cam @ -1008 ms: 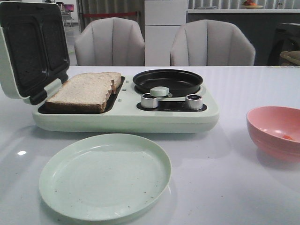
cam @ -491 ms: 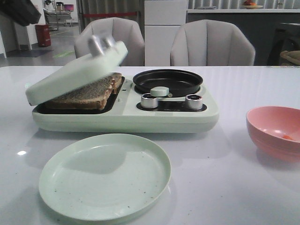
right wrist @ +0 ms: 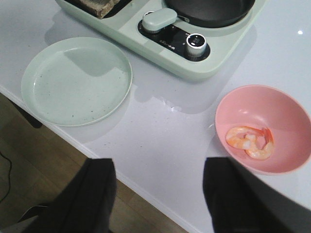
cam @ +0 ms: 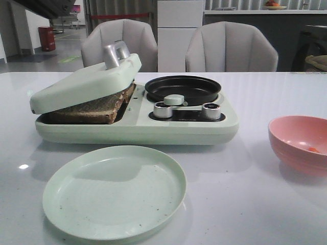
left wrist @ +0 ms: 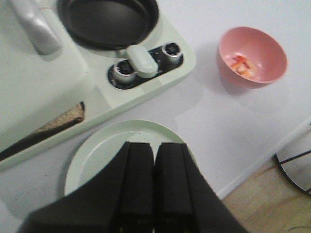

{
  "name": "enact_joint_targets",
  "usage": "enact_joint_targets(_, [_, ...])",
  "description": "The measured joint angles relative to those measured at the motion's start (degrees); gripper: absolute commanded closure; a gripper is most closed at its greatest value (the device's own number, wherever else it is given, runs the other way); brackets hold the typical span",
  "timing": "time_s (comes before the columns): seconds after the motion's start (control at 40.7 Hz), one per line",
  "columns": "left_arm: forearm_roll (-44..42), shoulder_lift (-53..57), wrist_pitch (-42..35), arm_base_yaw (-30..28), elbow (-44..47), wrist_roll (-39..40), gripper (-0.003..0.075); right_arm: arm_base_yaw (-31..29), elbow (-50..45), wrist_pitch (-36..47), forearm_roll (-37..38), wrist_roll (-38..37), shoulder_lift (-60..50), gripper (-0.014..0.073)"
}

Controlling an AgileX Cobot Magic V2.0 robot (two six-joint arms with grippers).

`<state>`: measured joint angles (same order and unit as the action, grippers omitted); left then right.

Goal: Make breakfast with bread and shrimp
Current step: 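Swing the sandwich maker lid down over the bread with the left gripper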

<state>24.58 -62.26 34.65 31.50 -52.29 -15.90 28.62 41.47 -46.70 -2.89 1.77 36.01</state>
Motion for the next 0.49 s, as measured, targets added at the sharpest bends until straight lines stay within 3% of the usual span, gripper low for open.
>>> enact_joint_targets(0.246, [-0.1,10.0,-3.3,7.9,10.3,0.0,0.0622,0.0,0.0,0.0,0.0,0.0,0.0,0.0099])
enact_joint_targets(0.491, [-0.2,20.8,-3.5,9.1,19.5,0.0,0.0622,0.0,0.0,0.0,0.0,0.0,0.0,0.0099])
